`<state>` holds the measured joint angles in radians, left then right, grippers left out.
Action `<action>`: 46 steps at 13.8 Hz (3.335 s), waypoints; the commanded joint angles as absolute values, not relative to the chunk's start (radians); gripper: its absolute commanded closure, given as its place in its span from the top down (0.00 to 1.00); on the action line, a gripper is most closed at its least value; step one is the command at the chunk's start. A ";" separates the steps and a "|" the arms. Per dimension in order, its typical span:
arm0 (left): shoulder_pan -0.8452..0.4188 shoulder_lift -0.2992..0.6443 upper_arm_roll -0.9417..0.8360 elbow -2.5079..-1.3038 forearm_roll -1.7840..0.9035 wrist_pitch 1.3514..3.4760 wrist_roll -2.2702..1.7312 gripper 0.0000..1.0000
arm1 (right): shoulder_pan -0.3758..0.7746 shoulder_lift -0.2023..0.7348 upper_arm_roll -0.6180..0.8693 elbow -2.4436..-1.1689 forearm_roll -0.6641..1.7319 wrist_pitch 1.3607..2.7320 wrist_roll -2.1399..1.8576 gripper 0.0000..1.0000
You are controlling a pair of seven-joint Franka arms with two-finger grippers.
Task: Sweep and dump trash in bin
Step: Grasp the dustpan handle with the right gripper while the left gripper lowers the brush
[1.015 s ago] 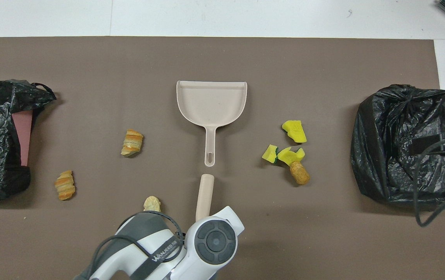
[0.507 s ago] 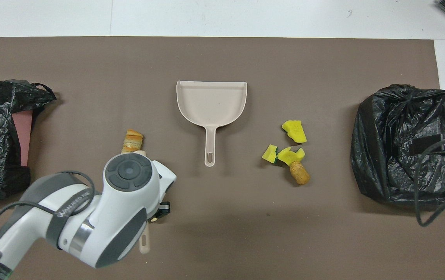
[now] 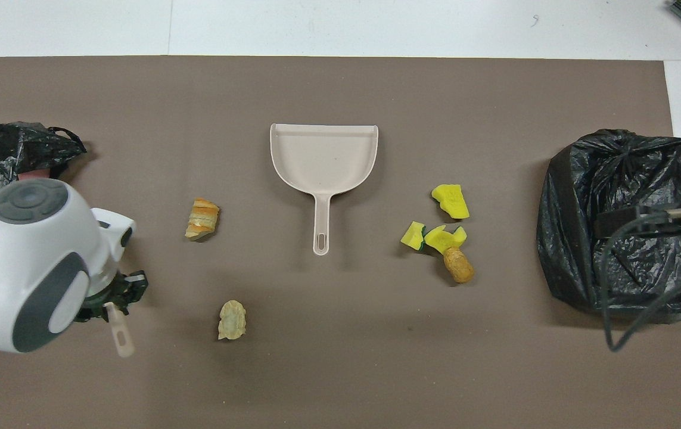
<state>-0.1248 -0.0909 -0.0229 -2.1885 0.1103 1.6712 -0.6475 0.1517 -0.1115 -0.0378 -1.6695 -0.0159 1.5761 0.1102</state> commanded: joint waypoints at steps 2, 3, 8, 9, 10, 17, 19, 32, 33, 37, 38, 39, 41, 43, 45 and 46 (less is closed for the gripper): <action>-0.003 -0.101 -0.041 -2.212 0.133 1.686 -0.618 0.00 | 0.306 0.007 -0.028 -1.690 0.000 1.728 0.357 1.00; 0.008 -0.107 -0.041 -2.229 0.152 1.698 -0.591 0.00 | 0.351 0.052 -0.028 -1.689 0.000 1.774 0.412 1.00; 0.081 -0.229 -0.041 -2.457 0.147 1.860 -0.399 0.00 | 0.520 0.213 -0.028 -1.678 0.026 1.981 0.621 1.00; 0.071 -0.224 -0.044 -2.460 0.138 1.870 -0.387 0.00 | 0.566 0.245 -0.028 -1.678 0.038 2.023 0.655 1.00; 0.054 -0.218 -0.048 -2.456 0.097 1.873 -0.373 0.00 | 0.590 0.286 -0.028 -1.678 0.037 2.066 0.679 1.00; -0.225 -0.123 -0.048 -2.427 -0.208 2.104 -0.364 0.00 | 0.635 0.456 -0.028 -1.649 0.018 2.249 0.629 1.00; -0.282 -0.114 -0.048 -2.402 -0.256 2.128 -0.362 0.00 | 0.635 0.462 -0.026 -1.652 0.018 2.249 0.620 1.00; -0.394 -0.231 -0.051 -2.339 -0.255 1.782 -0.376 0.00 | 0.624 0.416 -0.029 -1.666 0.005 2.229 0.212 0.00; -0.426 -0.251 -0.051 -2.361 -0.256 1.781 -0.383 0.00 | 0.605 0.379 -0.031 -1.677 0.009 2.209 0.125 0.00; -0.584 -0.392 -0.051 -2.514 -0.256 1.795 -0.397 0.00 | 0.555 0.218 -0.026 -1.779 0.008 2.057 -0.240 0.00; -0.619 -0.406 -0.051 -2.538 -0.256 1.802 -0.397 0.00 | 0.551 0.177 -0.028 -1.836 -0.003 2.059 -0.344 0.00; -0.653 -0.405 -0.051 -2.558 -0.256 1.821 -0.402 0.00 | 0.536 0.158 -0.028 -1.873 -0.006 2.065 -0.479 0.00; -0.687 -0.394 -0.051 -2.611 -0.256 1.925 -0.413 0.00 | 0.522 0.124 -0.029 -1.943 -0.008 2.071 -0.615 0.00; -0.645 -0.367 -0.048 -2.615 -0.256 1.980 -0.376 0.00 | 0.500 0.103 -0.029 -2.000 -0.012 2.123 -0.682 0.00; -0.539 -0.344 -0.048 -2.612 -0.249 2.020 -0.245 0.00 | 0.491 0.135 -0.028 -1.999 -0.015 2.126 -0.762 0.00; -0.493 -0.325 -0.046 -2.609 -0.244 2.040 -0.169 0.00 | 0.500 0.153 -0.029 -1.993 -0.015 2.115 -0.767 0.00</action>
